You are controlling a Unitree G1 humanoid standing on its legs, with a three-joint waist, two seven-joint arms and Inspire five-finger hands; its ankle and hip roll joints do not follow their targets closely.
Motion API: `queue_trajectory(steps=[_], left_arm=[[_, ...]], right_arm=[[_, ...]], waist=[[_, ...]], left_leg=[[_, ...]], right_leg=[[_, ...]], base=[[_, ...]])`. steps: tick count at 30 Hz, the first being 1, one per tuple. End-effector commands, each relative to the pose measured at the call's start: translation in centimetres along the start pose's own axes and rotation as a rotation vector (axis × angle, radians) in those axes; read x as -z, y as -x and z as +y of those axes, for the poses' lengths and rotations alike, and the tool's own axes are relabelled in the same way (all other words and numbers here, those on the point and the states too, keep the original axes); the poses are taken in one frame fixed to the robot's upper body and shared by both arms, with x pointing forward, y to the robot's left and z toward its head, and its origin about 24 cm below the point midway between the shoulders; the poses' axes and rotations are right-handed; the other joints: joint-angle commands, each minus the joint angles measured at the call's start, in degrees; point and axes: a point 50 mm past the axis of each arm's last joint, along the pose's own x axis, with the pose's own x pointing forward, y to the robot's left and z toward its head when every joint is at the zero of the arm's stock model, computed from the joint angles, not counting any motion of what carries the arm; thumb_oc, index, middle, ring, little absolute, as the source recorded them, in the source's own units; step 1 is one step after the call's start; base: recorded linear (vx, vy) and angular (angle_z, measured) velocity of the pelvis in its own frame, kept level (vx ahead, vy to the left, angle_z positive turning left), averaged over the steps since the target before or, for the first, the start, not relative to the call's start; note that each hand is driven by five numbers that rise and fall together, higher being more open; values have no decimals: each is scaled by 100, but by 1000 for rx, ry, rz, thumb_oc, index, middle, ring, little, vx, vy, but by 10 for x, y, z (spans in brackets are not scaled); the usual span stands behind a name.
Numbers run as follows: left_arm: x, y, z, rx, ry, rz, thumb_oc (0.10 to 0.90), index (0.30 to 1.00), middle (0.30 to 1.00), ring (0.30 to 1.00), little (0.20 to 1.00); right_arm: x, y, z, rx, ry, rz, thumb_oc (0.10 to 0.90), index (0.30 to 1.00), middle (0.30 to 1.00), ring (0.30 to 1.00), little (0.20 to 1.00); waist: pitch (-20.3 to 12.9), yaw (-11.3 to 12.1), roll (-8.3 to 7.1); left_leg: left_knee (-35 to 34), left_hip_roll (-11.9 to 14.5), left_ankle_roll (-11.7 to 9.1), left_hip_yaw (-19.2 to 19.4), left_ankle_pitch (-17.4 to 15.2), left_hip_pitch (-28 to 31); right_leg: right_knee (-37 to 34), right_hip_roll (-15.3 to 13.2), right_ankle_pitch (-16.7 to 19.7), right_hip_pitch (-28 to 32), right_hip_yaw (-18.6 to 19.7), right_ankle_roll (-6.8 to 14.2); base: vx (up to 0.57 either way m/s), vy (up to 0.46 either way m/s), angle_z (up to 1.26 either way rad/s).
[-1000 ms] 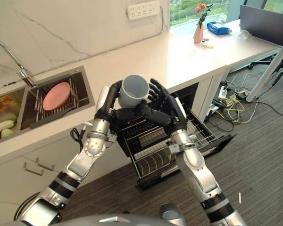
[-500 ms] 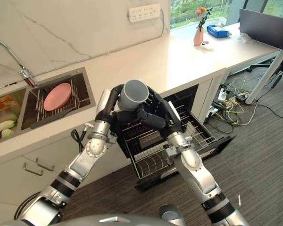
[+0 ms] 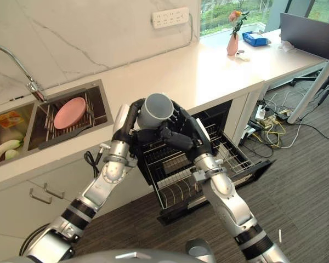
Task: Place the dishes in the dishwasher.
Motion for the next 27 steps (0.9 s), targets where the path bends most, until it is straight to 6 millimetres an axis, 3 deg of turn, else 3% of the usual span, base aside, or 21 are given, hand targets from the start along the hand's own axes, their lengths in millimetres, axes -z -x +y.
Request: queue_trajectory(steps=[1, 2, 5, 13, 20, 23, 24, 26, 27], left_arm=[[-32, -28, -6, 36, -11, -164, 400, 300, 300, 300, 300], [-30, -25, -14, 53, 87, -113, 400, 300, 300, 300, 300], [-27, -21, -25, 85, 210, -40, 400, 300, 300, 300, 300], [-29, -17, -33, 150, 233, -39, 400, 300, 300, 300, 300], [-39, -22, -29, 186, 48, -169, 400, 300, 300, 300, 300], [-39, -22, -29, 186, 48, -169, 400, 300, 300, 300, 300], [-49, -21, -33, 229, -64, -267, 400, 300, 300, 300, 300], [-51, -20, -36, 243, -92, -290, 400, 300, 300, 300, 300], [-58, -13, -51, 319, -152, -348, 400, 300, 300, 300, 300]], right_arm=[[-72, -23, 59, -275, -180, -413, 800, 900, 900, 900, 900], [-68, -24, 63, -289, -307, -397, 800, 900, 900, 900, 900], [-60, -25, 72, -315, -445, -356, 800, 900, 900, 900, 900], [-54, -25, 67, -307, -381, -314, 800, 900, 900, 900, 900], [-55, -24, 54, -281, -142, -303, 800, 900, 900, 900, 900], [-55, -24, 54, -280, -142, -303, 800, 900, 900, 900, 900], [-58, -26, 52, -250, -87, -320, 800, 900, 900, 900, 900], [-59, -27, 53, -239, -80, -328, 800, 900, 900, 900, 900], [-63, -31, 58, -204, -83, -357, 800, 900, 900, 900, 900]], waist=[[-197, 13, -576], [-200, 41, -576], [-199, 89, -594], [-197, 131, -616], [-178, 124, -622], [-177, 124, -622], [-177, 118, -596], [-169, 120, -598], [-152, 123, -585]], left_leg=[[-77, 155, -331, 291, -196, 512], [-77, 157, -328, 272, -179, 506], [-77, 166, -333, 238, -151, 489], [-77, 174, -345, 186, -135, 469], [-77, 193, -354, 148, -133, 458], [-77, 193, -354, 148, -133, 459], [-77, 190, -347, 143, -138, 446], [-77, 187, -345, 136, -143, 450], [-77, 179, -344, 102, -143, 447]], right_leg=[[-2171, -407, 1218, 1155, -148, 722], [-2162, -406, 1220, 1162, -165, 709], [-2153, -404, 1229, 1168, -211, 694], [-2136, -394, 1220, 1169, -248, 681], [-2107, -381, 1179, 1178, -282, 680], [-2107, -382, 1178, 1179, -283, 680], [-2103, -374, 1168, 1184, -313, 684], [-2102, -375, 1162, 1186, -318, 685], [-2130, -368, 1155, 1203, -312, 668]], base=[[-11, -2, 3], [0, 0, 0], [-28, -15, 6], [-15, -8, 4], [-5, -6, 4], [0, 0, 0], [0, 0, 0], [-6, -5, 2], [-19, -12, 6]])
